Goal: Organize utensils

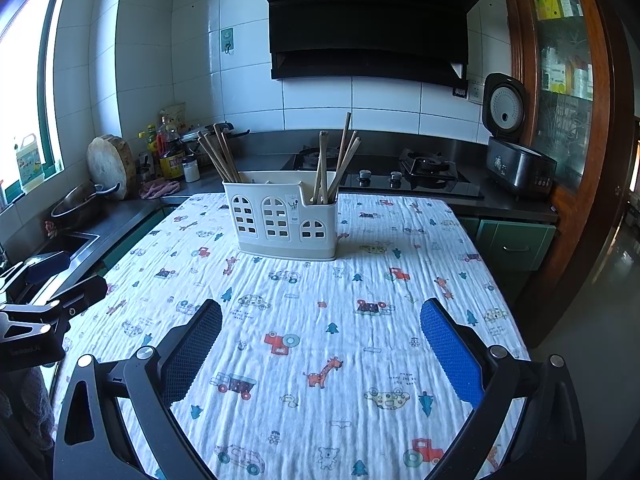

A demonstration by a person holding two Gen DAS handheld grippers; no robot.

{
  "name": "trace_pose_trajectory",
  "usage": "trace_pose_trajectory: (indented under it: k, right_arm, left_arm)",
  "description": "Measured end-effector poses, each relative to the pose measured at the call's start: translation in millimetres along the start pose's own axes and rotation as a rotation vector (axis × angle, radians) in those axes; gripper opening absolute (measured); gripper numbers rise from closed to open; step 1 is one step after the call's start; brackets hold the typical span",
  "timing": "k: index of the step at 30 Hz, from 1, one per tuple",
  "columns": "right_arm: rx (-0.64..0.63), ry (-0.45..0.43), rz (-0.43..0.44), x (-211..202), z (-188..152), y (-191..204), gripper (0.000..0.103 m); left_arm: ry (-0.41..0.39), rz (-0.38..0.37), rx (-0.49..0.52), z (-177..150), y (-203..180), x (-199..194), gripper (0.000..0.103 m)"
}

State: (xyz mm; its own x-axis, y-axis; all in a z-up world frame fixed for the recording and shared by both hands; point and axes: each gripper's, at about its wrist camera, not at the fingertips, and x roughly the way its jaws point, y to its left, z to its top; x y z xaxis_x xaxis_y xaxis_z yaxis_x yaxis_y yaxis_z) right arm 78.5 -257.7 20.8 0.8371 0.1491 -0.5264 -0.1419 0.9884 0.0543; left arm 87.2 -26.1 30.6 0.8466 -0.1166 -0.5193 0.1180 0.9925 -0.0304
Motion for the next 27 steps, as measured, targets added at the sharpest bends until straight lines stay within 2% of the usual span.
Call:
trace_pose_trajectory:
  k: [27]
  right_arm:
    - [0.000, 0.009, -0.004, 1.9, -4.3, -4.8, 0.096]
  left_arm:
    - [0.009, 0.004, -0.016, -5.3, 7.4, 2.5, 0.098]
